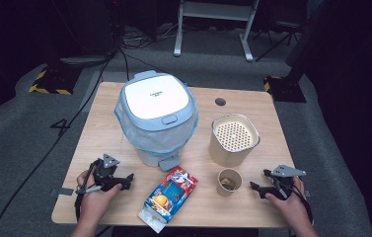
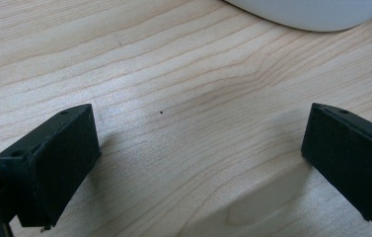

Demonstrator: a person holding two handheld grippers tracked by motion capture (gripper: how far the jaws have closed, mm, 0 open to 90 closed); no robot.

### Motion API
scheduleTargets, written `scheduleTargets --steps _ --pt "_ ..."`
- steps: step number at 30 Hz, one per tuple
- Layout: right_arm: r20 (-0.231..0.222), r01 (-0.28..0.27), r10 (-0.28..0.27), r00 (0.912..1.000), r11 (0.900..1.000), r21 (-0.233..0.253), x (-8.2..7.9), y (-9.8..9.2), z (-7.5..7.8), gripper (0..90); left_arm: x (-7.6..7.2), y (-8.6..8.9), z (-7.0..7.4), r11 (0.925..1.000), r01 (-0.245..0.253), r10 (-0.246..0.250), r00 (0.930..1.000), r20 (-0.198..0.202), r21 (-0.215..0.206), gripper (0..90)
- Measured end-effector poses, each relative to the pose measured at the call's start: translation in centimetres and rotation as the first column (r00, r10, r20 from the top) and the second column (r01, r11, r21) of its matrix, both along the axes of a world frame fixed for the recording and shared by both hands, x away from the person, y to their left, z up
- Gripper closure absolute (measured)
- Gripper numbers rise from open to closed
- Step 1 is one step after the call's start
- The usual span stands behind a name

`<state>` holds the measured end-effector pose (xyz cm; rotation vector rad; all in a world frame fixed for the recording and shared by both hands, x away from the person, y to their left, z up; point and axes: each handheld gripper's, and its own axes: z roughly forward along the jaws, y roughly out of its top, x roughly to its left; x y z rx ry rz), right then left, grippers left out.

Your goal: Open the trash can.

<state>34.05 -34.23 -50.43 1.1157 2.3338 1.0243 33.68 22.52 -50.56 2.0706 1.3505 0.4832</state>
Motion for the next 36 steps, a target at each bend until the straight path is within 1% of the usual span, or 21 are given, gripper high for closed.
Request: scheduleTargets --steps 3,4,5,9,11,12,13,14,15,18,19,20,22,23,25,27,28,31,32,33,36 --pt "-0.002 -0.003 0.003 1.0000 1.000 -0.001 0.0 0.0 0.0 17.2 -0.3 0.0 0.0 0.9996 -0.030 0.030 0.9995 0.014 -0.001 5.2" --pt "-0.002 -0.003 0.003 1.0000 1.000 -0.001 0.0 0.0 0.0 17.2 -0.5 0.1 0.1 0.9996 -0.029 0.029 0.9993 0.025 -0.007 16.1" --pt "-0.002 -0.003 0.003 1.0000 1.000 -0.001 0.0 0.0 0.0 17.3 -0.6 0.4 0.1 0.9997 -0.021 0.022 0.9992 0.033 -0.015 16.1" --pt "-0.004 0.001 -0.001 1.0000 1.000 0.004 0.0 0.0 0.0 18.1 -0.8 1.6 0.3 0.9993 0.033 -0.032 0.9988 0.038 -0.019 31.9" --pt "-0.004 0.001 -0.001 1.0000 1.000 0.004 0.0 0.0 0.0 18.1 -0.9 1.8 0.4 0.9990 0.041 -0.040 0.9986 0.033 -0.019 38.7" --pt "-0.004 0.002 -0.002 1.0000 1.000 0.006 0.1 0.0 0.0 18.1 -1.0 2.2 0.8 0.9982 0.054 -0.053 0.9985 0.008 -0.028 42.3" --pt "-0.004 0.002 -0.002 1.0000 1.000 0.006 0.1 0.0 0.0 18.1 -1.0 2.2 0.8 0.9982 0.054 -0.053 0.9985 0.008 -0.028 46.0" --pt "-0.004 0.002 -0.002 1.0000 1.000 0.006 0.1 0.0 0.0 18.1 -1.2 2.4 1.2 0.9965 0.062 -0.064 0.9974 -0.034 -0.056 51.6" --pt "-0.003 0.002 -0.002 1.0000 1.000 0.006 0.1 0.0 0.0 18.1 -1.2 2.5 1.4 0.9949 0.077 -0.081 0.9953 -0.054 -0.064 56.2" --pt "-0.004 0.002 -0.002 1.0000 1.000 0.006 0.1 0.0 0.0 18.1 -1.5 2.7 2.1 0.9916 0.119 -0.119 0.9928 -0.008 -0.052 56.5" --pt "-0.004 0.002 -0.002 1.0000 1.000 0.006 0.1 0.0 0.0 18.1 -1.5 2.7 2.1 0.9916 0.119 -0.119 0.9928 -0.008 -0.052 57.3" --pt "-0.003 0.002 -0.002 1.0000 1.000 0.006 0.1 0.0 0.0 18.1 -1.7 2.9 2.5 0.9889 0.134 -0.132 0.9907 0.034 -0.064 57.4" --pt "-0.003 0.003 -0.003 1.0000 1.000 0.004 0.1 0.0 0.0 18.1 -1.8 3.0 2.8 0.9878 0.139 -0.137 0.9898 0.042 -0.070 57.5" --pt "-0.003 0.002 -0.002 1.0000 1.000 0.006 0.1 0.0 0.0 18.1 -1.9 3.0 3.3 0.9842 0.153 -0.147 0.9865 0.071 -0.089 57.3" --pt "-0.003 0.002 -0.002 1.0000 1.000 0.006 0.1 0.0 0.0 18.1 -1.9 2.9 3.9 0.9804 0.163 -0.154 0.9850 0.077 -0.112 57.2" --pt "-0.003 -0.001 0.001 1.0000 1.000 0.005 0.1 0.0 0.0 18.1 -2.0 2.8 4.2 0.9792 0.173 -0.165 0.9827 0.084 -0.106 57.2" --pt "-0.001 -0.010 0.010 1.0000 1.000 0.003 0.2 0.0 0.0 18.1 -2.1 2.3 5.0 0.9787 0.182 -0.173 0.9802 0.096 -0.094 57.2" --pt "-0.001 -0.013 0.013 0.9999 1.000 0.003 0.2 0.0 0.0 18.1 -2.1 2.0 5.9 0.9772 0.188 -0.179 0.9797 0.090 -0.099 55.1" --pt "-0.001 -0.013 0.013 0.9999 1.000 0.003 0.2 0.0 0.0 18.1 -2.2 1.6 6.8 0.9729 0.203 -0.191 0.9755 0.109 -0.110 54.2" --pt "-0.001 -0.013 0.013 0.9999 1.000 0.003 0.2 0.0 0.0 18.1 -2.2 1.6 6.8 0.9729 0.203 -0.191 0.9755 0.109 -0.110 53.0" --pt "-0.001 -0.013 0.013 0.9999 1.000 0.004 0.2 0.0 0.0 18.3 -2.2 0.9 8.3 0.9677 0.224 -0.208 0.9689 0.134 -0.116 50.0"
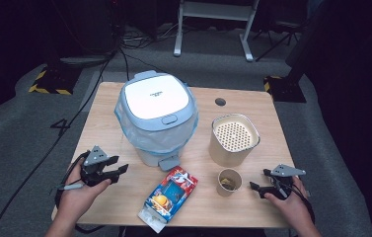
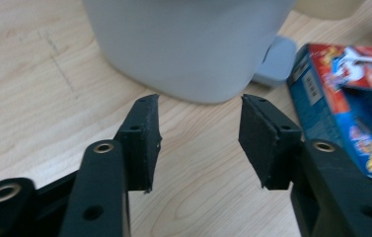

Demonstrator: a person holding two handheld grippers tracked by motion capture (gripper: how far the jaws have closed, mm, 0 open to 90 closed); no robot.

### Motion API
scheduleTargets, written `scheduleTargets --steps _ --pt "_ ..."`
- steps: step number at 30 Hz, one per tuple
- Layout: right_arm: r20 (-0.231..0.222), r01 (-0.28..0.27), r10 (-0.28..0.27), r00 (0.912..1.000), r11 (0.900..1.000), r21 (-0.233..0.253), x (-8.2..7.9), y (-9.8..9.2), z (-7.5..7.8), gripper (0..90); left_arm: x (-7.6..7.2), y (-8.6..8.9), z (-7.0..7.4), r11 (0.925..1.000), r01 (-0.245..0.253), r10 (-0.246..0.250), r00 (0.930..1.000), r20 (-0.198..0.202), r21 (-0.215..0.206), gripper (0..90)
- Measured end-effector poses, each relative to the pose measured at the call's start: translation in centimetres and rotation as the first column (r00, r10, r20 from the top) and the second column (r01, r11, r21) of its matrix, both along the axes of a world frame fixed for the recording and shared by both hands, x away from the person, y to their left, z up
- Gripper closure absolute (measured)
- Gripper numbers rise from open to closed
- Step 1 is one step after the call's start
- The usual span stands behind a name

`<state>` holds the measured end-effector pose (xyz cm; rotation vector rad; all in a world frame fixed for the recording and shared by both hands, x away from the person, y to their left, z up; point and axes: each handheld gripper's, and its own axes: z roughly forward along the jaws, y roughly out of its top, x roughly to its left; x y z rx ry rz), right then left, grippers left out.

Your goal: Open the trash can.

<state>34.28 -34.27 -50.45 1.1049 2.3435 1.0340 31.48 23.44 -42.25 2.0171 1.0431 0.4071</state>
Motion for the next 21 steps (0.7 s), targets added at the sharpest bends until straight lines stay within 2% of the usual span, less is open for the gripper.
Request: scheduleTargets --steps 4,5,6,7,8,9,10,12,13,14,15,16,18,21 --pt "0.000 0.000 0.000 1.0000 1.000 0.000 0.0 0.0 0.0 18.3 -0.1 -0.5 1.6 0.9999 0.012 -0.012 0.9992 0.038 -0.011 47.4" --pt "0.000 0.000 0.000 1.0000 1.000 0.000 0.0 0.0 0.0 18.3 -0.1 -0.5 1.6 0.9999 0.012 -0.012 0.9992 0.038 -0.011 46.3" --pt "0.000 0.000 0.000 1.0000 1.000 0.000 0.0 0.0 0.0 18.3 -0.1 -0.6 2.5 0.9994 0.018 -0.017 0.9985 0.052 -0.028 45.7" --pt "0.000 0.000 0.000 1.0000 1.000 0.000 0.0 0.0 0.0 18.3 -0.1 -0.6 2.5 0.9994 0.018 -0.017 0.9985 0.052 -0.028 45.1" --pt "0.000 0.000 0.000 1.0000 1.000 0.001 0.0 0.0 0.0 18.3 -0.1 -0.8 3.4 0.9985 0.033 -0.029 0.9967 0.075 -0.044 44.4" --pt "0.000 0.000 0.000 1.0000 1.000 0.001 0.0 0.0 0.0 18.3 -0.1 -0.8 3.4 0.9985 0.033 -0.029 0.9967 0.075 -0.044 44.0" --pt "0.000 0.000 0.000 1.0000 1.000 0.001 0.0 0.0 0.0 18.3 -0.1 -1.0 4.3 0.9969 0.048 -0.041 0.9939 0.102 -0.063 43.8" --pt "0.000 0.000 0.000 1.0000 1.000 0.001 0.0 0.0 0.0 18.3 -0.2 -1.1 5.0 0.9940 0.056 -0.042 0.9886 0.145 -0.094 43.2" --pt "0.000 0.000 0.000 1.0000 1.000 0.001 0.0 0.0 0.0 18.3 -0.2 -1.1 5.0 0.9940 0.056 -0.042 0.9886 0.145 -0.094 43.2" --pt "0.000 0.000 0.000 1.0000 1.000 0.001 0.0 0.0 0.0 18.3 -0.3 -1.3 5.6 0.9899 0.074 -0.052 0.9826 0.178 -0.120 43.6" --pt "0.000 0.000 0.000 1.0000 1.000 0.001 0.0 0.0 0.0 18.3 -0.3 -1.3 5.6 0.9899 0.074 -0.052 0.9826 0.178 -0.120 44.2" --pt "-0.001 0.000 0.000 1.0000 1.000 0.002 0.0 0.0 0.0 18.3 -0.4 -1.5 6.1 0.9860 0.087 -0.058 0.9780 0.200 -0.142 44.9" --pt "0.000 0.000 0.000 1.0000 1.000 0.002 0.0 0.0 0.0 18.3 -0.4 -1.6 6.5 0.9813 0.100 -0.063 0.9739 0.218 -0.164 45.8" --pt "0.000 -0.001 0.001 1.0000 1.000 0.002 0.0 0.0 0.0 18.4 -0.4 -1.7 6.9 0.9784 0.106 -0.065 0.9723 0.225 -0.177 47.6"
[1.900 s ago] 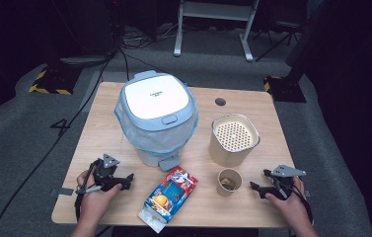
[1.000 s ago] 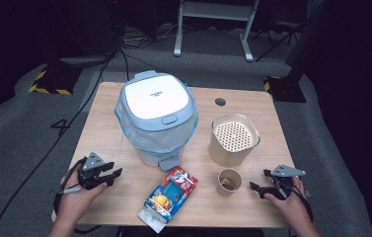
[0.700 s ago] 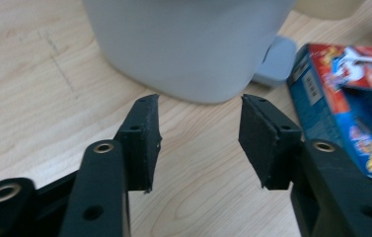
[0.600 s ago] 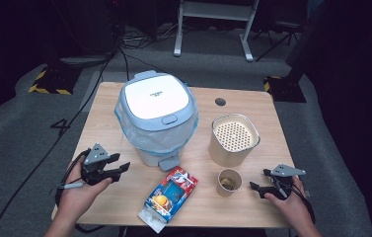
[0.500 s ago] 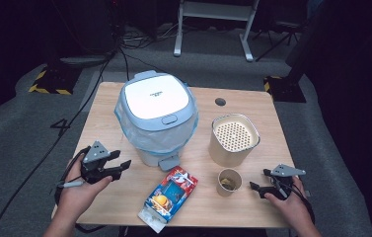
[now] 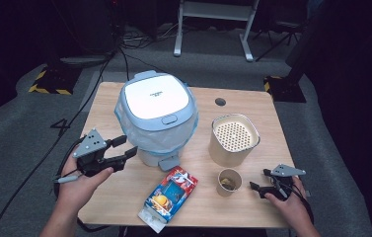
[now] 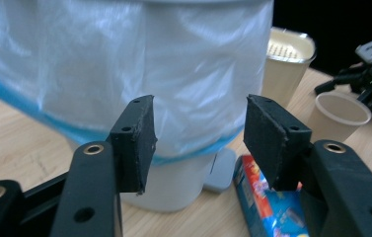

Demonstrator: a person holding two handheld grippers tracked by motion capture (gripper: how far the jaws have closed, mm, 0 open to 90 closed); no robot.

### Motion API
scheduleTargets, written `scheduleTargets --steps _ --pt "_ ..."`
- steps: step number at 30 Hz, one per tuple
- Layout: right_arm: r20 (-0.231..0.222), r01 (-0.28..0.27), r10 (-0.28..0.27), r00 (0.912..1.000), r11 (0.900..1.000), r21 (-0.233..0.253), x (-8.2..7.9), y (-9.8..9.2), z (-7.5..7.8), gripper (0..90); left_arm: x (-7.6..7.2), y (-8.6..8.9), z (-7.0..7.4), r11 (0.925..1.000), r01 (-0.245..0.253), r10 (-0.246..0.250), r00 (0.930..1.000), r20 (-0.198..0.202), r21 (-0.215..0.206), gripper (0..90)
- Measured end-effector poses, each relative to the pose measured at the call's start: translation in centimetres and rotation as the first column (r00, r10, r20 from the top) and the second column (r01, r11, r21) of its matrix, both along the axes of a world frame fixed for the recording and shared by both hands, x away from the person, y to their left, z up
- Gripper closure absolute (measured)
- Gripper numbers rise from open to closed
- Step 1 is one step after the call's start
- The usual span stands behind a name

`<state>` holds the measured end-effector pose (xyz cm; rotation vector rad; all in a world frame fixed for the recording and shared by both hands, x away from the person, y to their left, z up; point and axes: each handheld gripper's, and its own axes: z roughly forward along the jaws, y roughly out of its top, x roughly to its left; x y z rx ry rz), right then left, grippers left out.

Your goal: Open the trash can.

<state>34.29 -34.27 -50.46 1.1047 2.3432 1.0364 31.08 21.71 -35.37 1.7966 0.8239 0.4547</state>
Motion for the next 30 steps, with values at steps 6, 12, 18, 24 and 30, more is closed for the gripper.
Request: scheduleTargets --steps 6,12,18,24,30 --pt "0.000 0.000 0.000 1.0000 1.000 0.002 0.0 0.0 0.0 20.0 -0.2 -0.9 1.8 0.9994 0.016 -0.014 0.9968 0.079 -0.030 47.3" --pt "0.003 0.005 -0.005 1.0000 1.000 0.004 0.1 -0.1 0.0 22.8 0.4 -1.6 3.3 0.9976 0.046 -0.042 0.9965 0.072 -0.051 49.4" --pt "0.007 0.009 -0.009 0.9999 1.000 0.007 0.1 -0.2 0.0 25.7 1.0 -2.6 5.1 0.9971 0.062 -0.059 0.9951 0.079 -0.042 49.9" --pt "0.008 0.009 -0.009 0.9999 1.000 0.007 0.2 -0.2 0.0 25.8 2.3 -3.5 6.6 0.9967 0.076 -0.074 0.9944 0.075 -0.028 50.9" --pt "0.008 0.009 -0.009 0.9999 1.000 0.007 0.2 -0.2 0.0 25.8 3.5 -4.6 8.1 0.9939 0.104 -0.101 0.9924 0.070 -0.035 54.0"
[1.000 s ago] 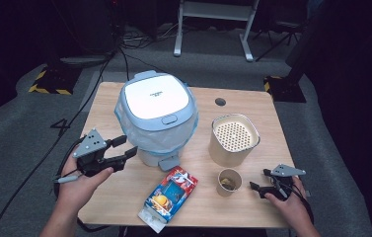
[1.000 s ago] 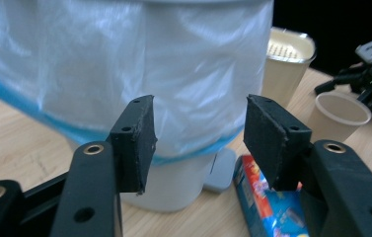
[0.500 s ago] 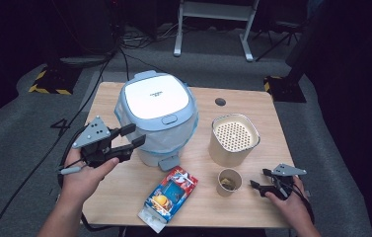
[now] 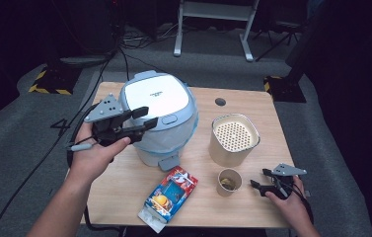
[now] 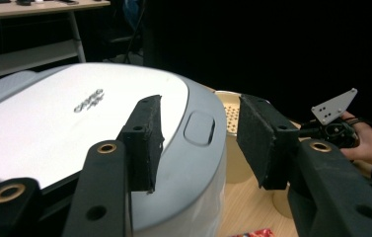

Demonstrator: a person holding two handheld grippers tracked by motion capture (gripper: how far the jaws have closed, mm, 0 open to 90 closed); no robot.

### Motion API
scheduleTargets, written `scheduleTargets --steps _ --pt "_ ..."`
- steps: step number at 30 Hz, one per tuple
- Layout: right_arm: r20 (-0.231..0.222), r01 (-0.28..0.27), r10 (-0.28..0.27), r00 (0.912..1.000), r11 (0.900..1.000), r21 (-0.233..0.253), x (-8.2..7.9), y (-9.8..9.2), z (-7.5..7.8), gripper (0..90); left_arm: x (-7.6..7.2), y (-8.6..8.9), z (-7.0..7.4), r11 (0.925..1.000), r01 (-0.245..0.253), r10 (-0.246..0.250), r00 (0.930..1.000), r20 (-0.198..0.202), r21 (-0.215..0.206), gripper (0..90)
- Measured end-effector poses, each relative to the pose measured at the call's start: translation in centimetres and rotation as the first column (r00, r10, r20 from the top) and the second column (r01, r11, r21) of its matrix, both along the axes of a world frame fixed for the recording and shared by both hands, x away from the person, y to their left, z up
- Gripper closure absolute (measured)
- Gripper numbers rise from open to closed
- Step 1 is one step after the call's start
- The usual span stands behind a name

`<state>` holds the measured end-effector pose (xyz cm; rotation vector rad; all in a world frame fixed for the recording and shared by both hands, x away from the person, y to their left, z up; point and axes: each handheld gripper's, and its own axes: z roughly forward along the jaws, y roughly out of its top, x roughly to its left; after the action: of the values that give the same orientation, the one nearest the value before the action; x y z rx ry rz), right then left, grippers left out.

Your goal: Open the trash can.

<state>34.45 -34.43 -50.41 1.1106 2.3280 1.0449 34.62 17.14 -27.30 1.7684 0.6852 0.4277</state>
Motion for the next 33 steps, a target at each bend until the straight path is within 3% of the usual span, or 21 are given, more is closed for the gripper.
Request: scheduleTargets --steps 8,10,17,28,33 --pt "0.000 0.000 0.000 1.0000 1.000 0.000 0.0 0.0 0.0 25.8 1.4 -1.3 0.1 0.9983 0.036 -0.035 0.9992 -0.020 0.046 68.9" --pt "0.000 0.000 0.000 1.0000 1.000 0.000 0.0 0.0 0.0 25.8 1.9 -1.8 0.0 0.9970 0.055 -0.052 0.9975 -0.047 0.055 73.9" --pt "0.000 0.000 0.000 1.0000 1.000 0.000 0.0 0.0 0.0 25.8 2.6 -2.9 -0.3 0.9931 0.060 -0.053 0.9959 -0.073 0.101 89.3" --pt "0.000 0.000 0.000 1.0000 1.000 0.000 0.0 0.0 0.0 25.8 3.0 -3.8 -1.0 0.9926 0.045 -0.034 0.9944 -0.100 0.113 90.0" --pt "0.000 0.000 0.000 1.0000 1.000 0.000 0.0 0.0 0.0 25.8 2.9 -4.2 -1.0 0.9898 0.032 -0.018 0.9947 -0.102 0.139 90.0"
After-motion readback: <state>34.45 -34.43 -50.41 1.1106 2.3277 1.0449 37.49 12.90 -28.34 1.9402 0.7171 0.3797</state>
